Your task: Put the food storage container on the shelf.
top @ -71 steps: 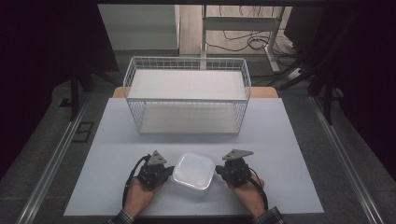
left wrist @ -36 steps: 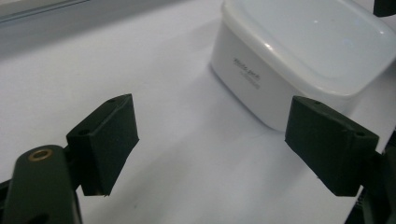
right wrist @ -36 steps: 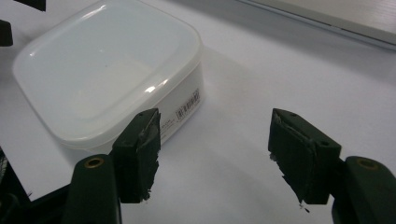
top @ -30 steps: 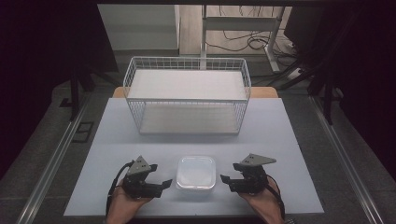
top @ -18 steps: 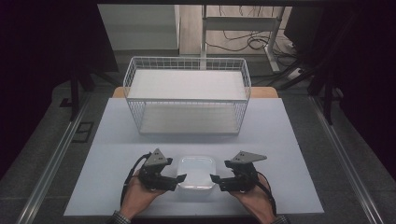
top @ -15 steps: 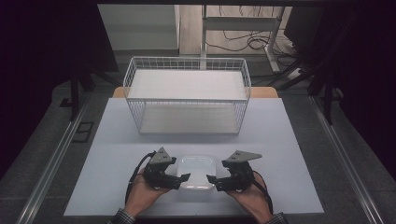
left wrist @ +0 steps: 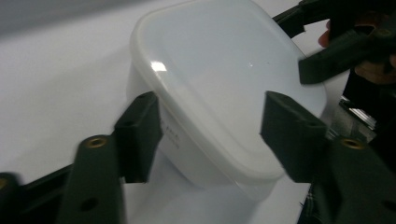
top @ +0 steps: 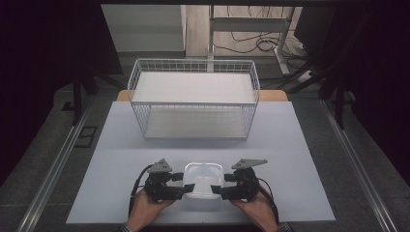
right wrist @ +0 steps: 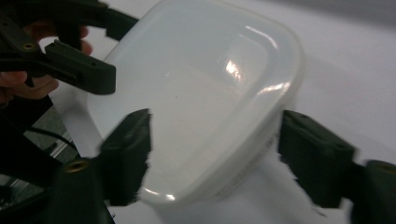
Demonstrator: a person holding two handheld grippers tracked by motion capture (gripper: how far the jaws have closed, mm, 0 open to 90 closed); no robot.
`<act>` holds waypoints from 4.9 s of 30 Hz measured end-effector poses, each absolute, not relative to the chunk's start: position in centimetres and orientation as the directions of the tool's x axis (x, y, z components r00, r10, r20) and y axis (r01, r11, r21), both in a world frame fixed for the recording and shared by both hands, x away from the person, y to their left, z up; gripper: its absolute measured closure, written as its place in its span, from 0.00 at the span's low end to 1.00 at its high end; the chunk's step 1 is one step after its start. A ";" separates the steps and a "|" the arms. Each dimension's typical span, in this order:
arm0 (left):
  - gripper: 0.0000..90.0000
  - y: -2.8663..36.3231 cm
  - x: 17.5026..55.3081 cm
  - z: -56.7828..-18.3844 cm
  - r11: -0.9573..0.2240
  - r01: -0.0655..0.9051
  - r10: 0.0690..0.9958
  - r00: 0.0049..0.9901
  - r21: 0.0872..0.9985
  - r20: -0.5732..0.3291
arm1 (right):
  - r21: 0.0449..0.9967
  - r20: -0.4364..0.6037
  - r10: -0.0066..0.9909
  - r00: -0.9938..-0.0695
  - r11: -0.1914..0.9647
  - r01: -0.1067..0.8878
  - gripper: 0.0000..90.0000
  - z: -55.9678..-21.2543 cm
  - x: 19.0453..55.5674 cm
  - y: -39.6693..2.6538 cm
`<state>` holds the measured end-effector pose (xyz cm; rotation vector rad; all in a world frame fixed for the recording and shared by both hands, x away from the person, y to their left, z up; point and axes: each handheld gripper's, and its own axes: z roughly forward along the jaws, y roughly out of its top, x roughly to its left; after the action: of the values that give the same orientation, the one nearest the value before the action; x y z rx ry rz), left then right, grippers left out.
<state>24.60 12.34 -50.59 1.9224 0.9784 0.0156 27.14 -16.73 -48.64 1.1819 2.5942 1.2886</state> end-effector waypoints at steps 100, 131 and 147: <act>0.77 14.6 39.7 -49.8 0.002 0.595 0.788 0.494 0.804 -0.367 | 0.811 0.175 0.788 -0.591 0.225 0.540 0.76 -46.9 42.5 -13.0; 0.15 16.4 27.7 -49.3 -0.207 0.438 0.804 0.585 0.875 -0.102 | 0.846 0.122 0.713 -0.691 0.289 0.447 0.99 -45.7 37.6 -14.0; 0.02 19.5 20.4 -51.1 -0.220 0.391 0.808 0.586 0.894 -0.058 | 0.812 0.097 0.639 -0.763 0.393 0.432 0.99 -47.7 35.8 -11.0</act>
<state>20.41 19.51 -51.14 1.8300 0.9755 0.5300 35.77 -10.95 -47.74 0.9490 2.4205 1.3058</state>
